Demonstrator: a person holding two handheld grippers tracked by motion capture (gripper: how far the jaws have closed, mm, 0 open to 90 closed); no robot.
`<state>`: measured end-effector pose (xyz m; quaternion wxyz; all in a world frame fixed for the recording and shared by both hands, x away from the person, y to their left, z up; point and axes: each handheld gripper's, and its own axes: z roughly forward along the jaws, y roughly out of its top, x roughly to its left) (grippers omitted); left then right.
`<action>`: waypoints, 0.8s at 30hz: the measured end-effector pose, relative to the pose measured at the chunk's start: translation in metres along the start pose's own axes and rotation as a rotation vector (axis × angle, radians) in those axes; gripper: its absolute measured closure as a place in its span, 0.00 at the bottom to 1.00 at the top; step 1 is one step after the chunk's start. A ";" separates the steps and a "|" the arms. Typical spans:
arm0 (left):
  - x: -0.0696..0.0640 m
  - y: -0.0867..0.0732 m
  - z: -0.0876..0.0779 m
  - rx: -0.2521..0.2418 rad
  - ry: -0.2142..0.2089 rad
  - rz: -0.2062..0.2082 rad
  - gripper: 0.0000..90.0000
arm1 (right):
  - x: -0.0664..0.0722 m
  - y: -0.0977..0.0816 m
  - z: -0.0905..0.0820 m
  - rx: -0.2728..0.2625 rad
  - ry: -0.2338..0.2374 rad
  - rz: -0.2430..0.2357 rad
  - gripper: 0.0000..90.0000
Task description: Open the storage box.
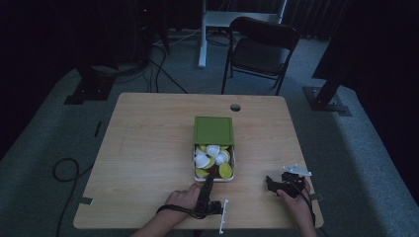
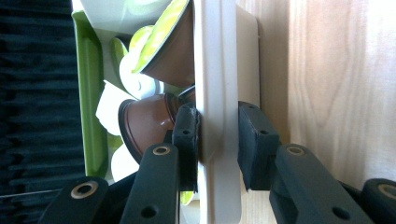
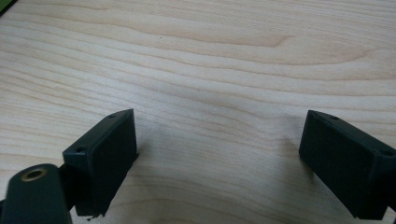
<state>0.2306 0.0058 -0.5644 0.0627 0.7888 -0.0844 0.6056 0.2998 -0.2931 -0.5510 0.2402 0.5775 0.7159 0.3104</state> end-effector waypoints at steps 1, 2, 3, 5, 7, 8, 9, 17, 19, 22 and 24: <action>-0.001 0.000 -0.001 -0.003 -0.001 -0.001 0.79 | 0.000 0.000 0.000 0.000 0.000 0.000 0.12; -0.001 0.000 -0.002 -0.004 -0.001 -0.001 0.79 | 0.000 0.000 0.000 0.000 0.000 0.000 0.12; -0.001 0.000 -0.002 -0.005 -0.001 -0.004 0.79 | 0.000 0.000 0.000 0.000 0.000 0.000 0.12; -0.001 0.000 -0.004 -0.005 -0.004 -0.004 0.79 | 0.000 0.000 0.000 0.000 0.000 0.000 0.12; -0.001 0.000 -0.006 -0.008 -0.005 -0.006 0.79 | 0.000 0.000 0.000 0.000 0.000 0.000 0.12; -0.002 0.000 -0.007 -0.010 -0.004 -0.008 0.79 | 0.000 0.000 0.000 0.000 0.000 0.000 0.12; -0.002 0.000 -0.008 -0.010 -0.005 -0.005 0.79 | 0.000 0.000 0.000 0.000 0.000 0.000 0.12; -0.002 -0.002 -0.013 -0.013 -0.014 -0.013 0.79 | 0.000 0.000 0.000 0.000 0.000 -0.001 0.12; -0.002 -0.002 -0.013 -0.018 -0.016 -0.013 0.79 | 0.000 0.000 0.000 0.000 0.000 0.000 0.12; -0.002 -0.003 -0.013 -0.028 -0.022 -0.010 0.79 | 0.000 0.000 0.000 0.000 0.000 -0.001 0.12; -0.002 -0.003 -0.014 -0.030 -0.030 0.003 0.75 | 0.000 0.000 0.000 0.000 0.000 0.000 0.12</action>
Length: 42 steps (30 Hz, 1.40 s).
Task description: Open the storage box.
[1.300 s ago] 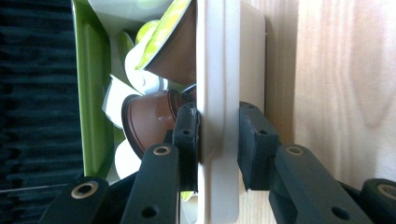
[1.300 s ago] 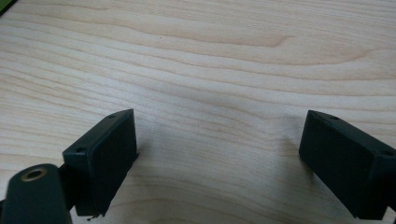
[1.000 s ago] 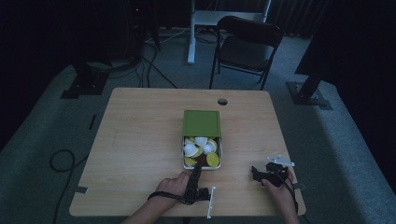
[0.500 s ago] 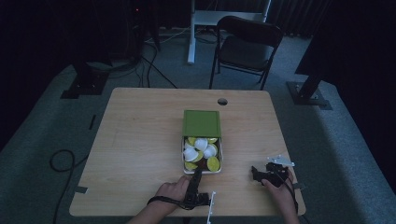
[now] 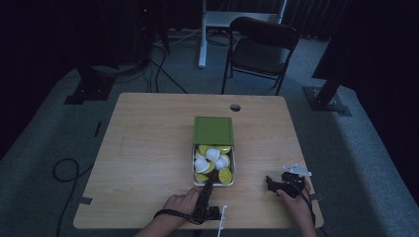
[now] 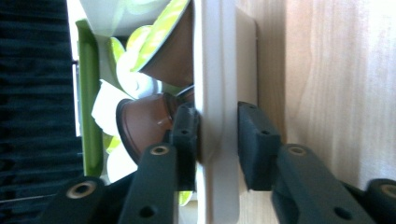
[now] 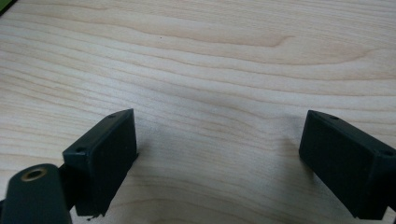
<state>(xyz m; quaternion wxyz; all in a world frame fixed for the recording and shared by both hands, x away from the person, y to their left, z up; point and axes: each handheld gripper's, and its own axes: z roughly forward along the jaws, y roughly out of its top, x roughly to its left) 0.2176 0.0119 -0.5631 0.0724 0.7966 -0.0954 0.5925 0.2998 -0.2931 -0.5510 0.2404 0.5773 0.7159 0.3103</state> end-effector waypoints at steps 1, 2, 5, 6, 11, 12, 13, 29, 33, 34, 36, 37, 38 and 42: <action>0.000 0.000 0.000 -0.006 -0.009 0.000 0.72 | 0.000 0.000 0.000 0.000 0.000 0.000 0.12; -0.001 -0.001 -0.001 -0.018 -0.021 0.008 0.69 | 0.000 0.000 0.000 0.000 0.000 0.000 0.12; 0.000 -0.002 -0.002 -0.024 -0.032 -0.012 0.66 | 0.000 0.000 0.000 0.000 0.000 0.000 0.12; 0.000 -0.002 -0.002 -0.024 -0.033 -0.011 0.66 | 0.000 0.000 0.000 0.000 0.000 0.000 0.12; 0.003 -0.004 -0.004 -0.047 -0.064 -0.019 0.62 | 0.000 0.000 0.000 0.000 0.000 0.000 0.12; 0.003 -0.004 -0.004 -0.045 -0.059 -0.024 0.62 | 0.000 0.000 0.000 0.000 0.000 0.000 0.12; 0.004 -0.005 -0.004 -0.049 -0.060 -0.032 0.62 | 0.000 0.000 0.000 0.000 0.000 0.000 0.12; 0.017 -0.004 -0.014 -0.100 -0.101 -0.073 0.61 | 0.000 0.000 0.000 0.000 0.000 0.000 0.12; 0.024 -0.004 -0.016 -0.107 -0.108 -0.090 0.61 | 0.000 0.000 0.000 0.000 0.000 0.000 0.12; 0.026 -0.004 -0.017 -0.111 -0.105 -0.098 0.61 | 0.000 0.000 0.000 0.000 0.000 0.000 0.12; 0.029 -0.004 -0.018 -0.117 -0.112 -0.108 0.61 | 0.000 0.000 0.000 0.000 0.000 0.000 0.12; 0.030 -0.004 -0.019 -0.120 -0.111 -0.110 0.61 | 0.000 0.000 0.000 0.000 0.000 0.000 0.12; 0.031 -0.005 -0.020 -0.125 -0.113 -0.108 0.61 | 0.000 0.000 0.000 0.000 0.000 0.000 0.12; 0.034 -0.007 -0.022 -0.146 -0.153 -0.134 0.61 | 0.000 0.000 0.000 0.000 0.000 0.000 0.12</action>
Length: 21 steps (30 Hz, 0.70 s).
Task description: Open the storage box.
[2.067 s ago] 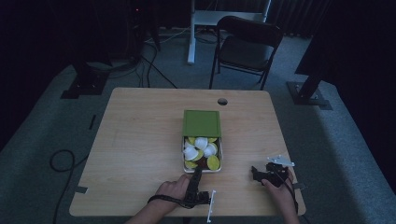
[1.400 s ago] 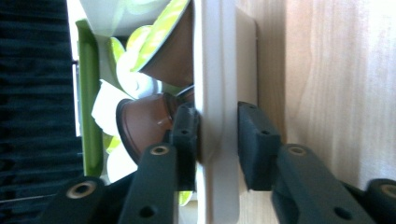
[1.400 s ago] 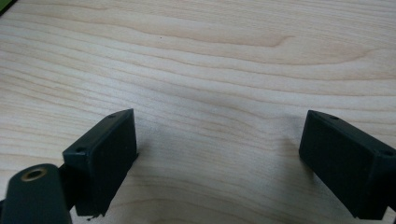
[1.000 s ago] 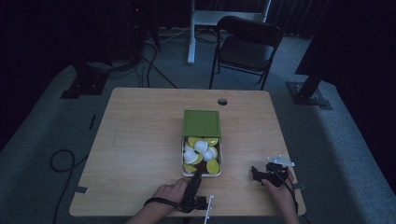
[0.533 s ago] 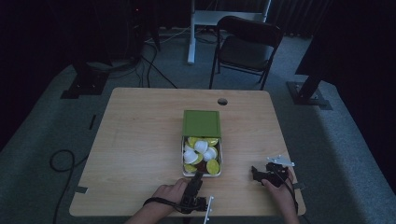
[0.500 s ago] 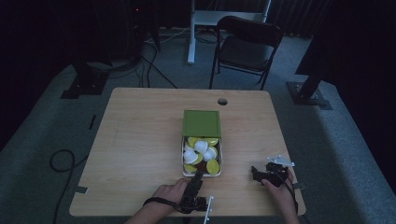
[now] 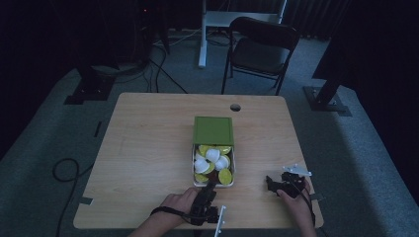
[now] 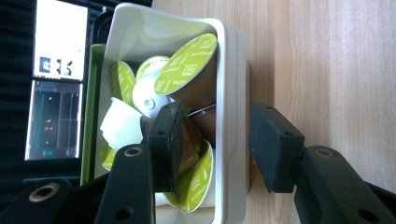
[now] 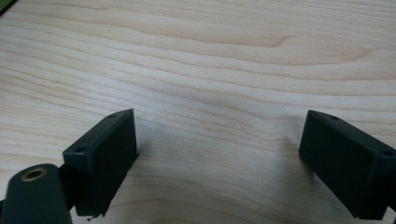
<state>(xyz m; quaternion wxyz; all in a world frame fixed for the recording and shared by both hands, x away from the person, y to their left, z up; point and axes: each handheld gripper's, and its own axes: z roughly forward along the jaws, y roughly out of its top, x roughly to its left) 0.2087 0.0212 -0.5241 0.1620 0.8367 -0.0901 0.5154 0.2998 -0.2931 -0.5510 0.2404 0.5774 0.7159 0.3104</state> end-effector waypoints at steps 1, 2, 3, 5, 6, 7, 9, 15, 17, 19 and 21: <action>0.001 0.000 0.000 -0.005 -0.004 -0.012 0.61 | 0.000 0.000 0.000 0.000 0.000 0.000 0.12; 0.002 -0.001 0.000 -0.005 -0.006 -0.019 0.61 | 0.000 0.000 0.000 0.000 0.000 0.000 0.12; 0.004 -0.001 -0.001 -0.008 -0.013 -0.031 0.61 | 0.000 0.000 0.000 0.000 0.000 0.000 0.12; 0.008 0.000 -0.003 -0.014 -0.015 -0.047 0.61 | 0.000 0.000 0.000 0.000 0.000 0.000 0.12; 0.010 0.000 -0.004 -0.013 -0.017 -0.056 0.61 | 0.000 0.000 0.000 0.000 0.000 0.000 0.12; 0.012 0.000 -0.005 -0.019 -0.016 -0.064 0.61 | 0.000 0.000 0.000 0.000 0.000 0.000 0.12; 0.016 0.000 -0.005 -0.023 -0.011 -0.071 0.61 | 0.000 0.000 0.000 0.000 0.000 0.000 0.12; 0.025 -0.001 -0.008 -0.030 -0.006 -0.094 0.61 | 0.000 0.000 0.000 0.000 0.000 0.000 0.12; 0.028 -0.001 -0.009 -0.035 -0.009 -0.100 0.61 | 0.000 0.000 0.000 0.000 0.000 0.000 0.12; 0.030 -0.002 -0.010 -0.042 -0.016 -0.116 0.61 | 0.000 0.000 0.000 0.000 0.000 0.000 0.12; 0.033 -0.003 -0.011 -0.046 -0.025 -0.134 0.61 | 0.000 0.000 0.000 0.000 0.000 0.000 0.12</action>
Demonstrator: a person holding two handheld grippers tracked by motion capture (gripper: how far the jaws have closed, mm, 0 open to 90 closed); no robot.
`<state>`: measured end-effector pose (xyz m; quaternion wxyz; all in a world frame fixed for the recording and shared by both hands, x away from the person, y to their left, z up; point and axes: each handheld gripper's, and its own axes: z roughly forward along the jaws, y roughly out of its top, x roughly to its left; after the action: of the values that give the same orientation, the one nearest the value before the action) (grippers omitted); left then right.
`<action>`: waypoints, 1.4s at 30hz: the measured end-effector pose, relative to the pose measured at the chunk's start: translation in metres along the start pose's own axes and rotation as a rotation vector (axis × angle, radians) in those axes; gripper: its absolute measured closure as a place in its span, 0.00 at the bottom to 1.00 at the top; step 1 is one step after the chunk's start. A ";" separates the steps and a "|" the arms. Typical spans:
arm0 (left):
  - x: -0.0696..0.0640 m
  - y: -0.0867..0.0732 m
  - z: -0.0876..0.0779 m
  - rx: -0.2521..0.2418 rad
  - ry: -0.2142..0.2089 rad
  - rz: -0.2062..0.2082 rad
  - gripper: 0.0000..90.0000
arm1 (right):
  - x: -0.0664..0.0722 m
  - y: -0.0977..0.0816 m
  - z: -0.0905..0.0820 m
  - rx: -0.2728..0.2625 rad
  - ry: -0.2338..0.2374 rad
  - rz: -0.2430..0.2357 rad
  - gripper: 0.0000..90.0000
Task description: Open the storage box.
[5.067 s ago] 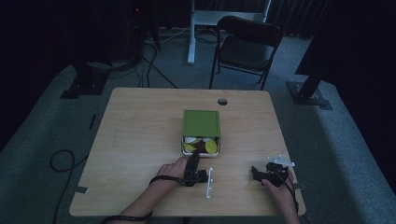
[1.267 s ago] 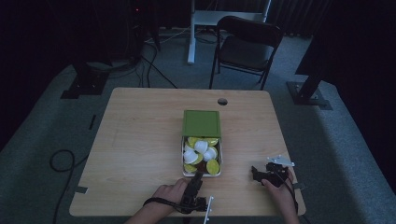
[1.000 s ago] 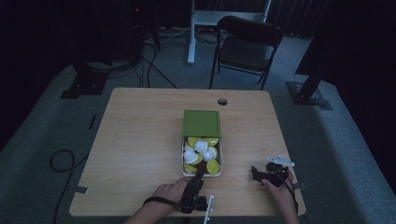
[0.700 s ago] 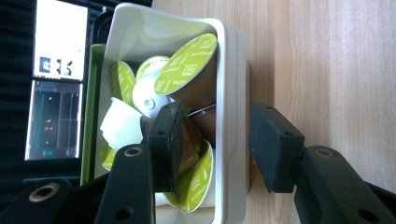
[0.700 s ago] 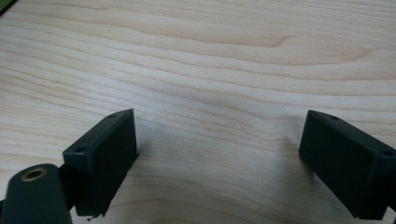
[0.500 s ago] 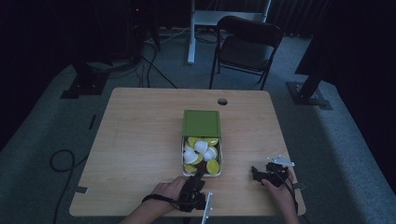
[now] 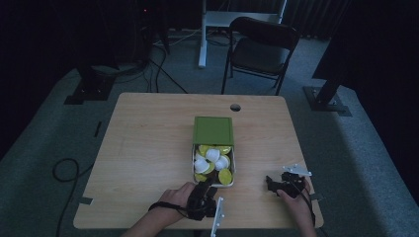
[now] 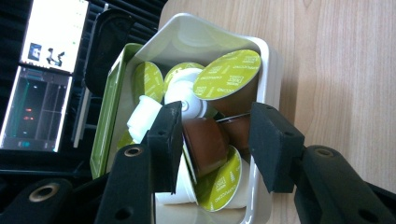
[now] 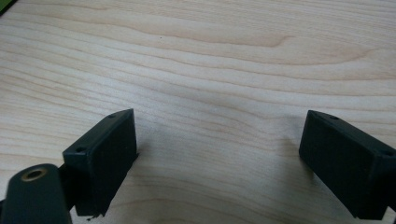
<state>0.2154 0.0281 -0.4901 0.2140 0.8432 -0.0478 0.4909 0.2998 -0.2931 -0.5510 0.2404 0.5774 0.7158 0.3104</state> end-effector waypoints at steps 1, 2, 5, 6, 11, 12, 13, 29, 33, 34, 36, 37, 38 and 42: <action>0.001 0.000 -0.001 -0.003 0.002 -0.006 0.61 | 0.000 0.000 0.000 0.000 0.000 0.000 0.12; 0.003 0.000 -0.001 -0.001 -0.004 -0.015 0.61 | 0.000 0.000 0.000 0.000 0.000 0.000 0.12; 0.007 -0.001 -0.002 -0.001 -0.028 -0.041 0.56 | 0.000 0.000 0.000 0.000 0.000 0.000 0.12; 0.009 -0.001 -0.003 -0.004 -0.036 -0.050 0.56 | 0.000 0.000 0.000 0.000 0.000 0.000 0.12; 0.017 -0.002 -0.006 -0.013 -0.048 -0.093 0.56 | 0.000 0.000 0.000 0.000 0.000 0.000 0.12; 0.019 -0.003 -0.007 -0.018 -0.051 -0.097 0.56 | 0.000 0.000 0.000 0.000 0.000 0.000 0.12; 0.020 -0.003 -0.007 -0.022 -0.060 -0.108 0.54 | 0.000 0.000 0.000 0.000 0.000 0.000 0.12; 0.044 -0.016 -0.014 -0.036 -0.102 -0.255 0.49 | 0.000 0.000 0.000 0.000 0.000 0.000 0.12; 0.050 -0.024 -0.016 -0.035 -0.103 -0.289 0.49 | 0.000 0.000 0.000 0.000 0.000 -0.001 0.12; 0.052 -0.026 -0.017 -0.038 -0.104 -0.300 0.49 | 0.000 0.000 0.000 0.000 0.000 0.000 0.12; 0.055 -0.029 -0.018 -0.045 -0.114 -0.325 0.49 | 0.000 0.000 0.000 0.000 0.000 0.000 0.12; 0.057 -0.031 -0.019 -0.047 -0.114 -0.336 0.48 | 0.000 0.000 0.000 0.000 0.000 0.000 0.12; 0.059 -0.033 -0.020 -0.055 -0.124 -0.350 0.46 | 0.000 0.000 0.000 0.000 0.000 0.000 0.12; 0.066 -0.042 -0.025 -0.092 -0.153 -0.406 0.43 | 0.000 0.000 0.000 0.000 0.000 -0.001 0.12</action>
<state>0.2418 0.0848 -0.4366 0.3424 0.8596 0.0846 0.3697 0.2998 -0.2931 -0.5510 0.2406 0.5773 0.7160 0.3101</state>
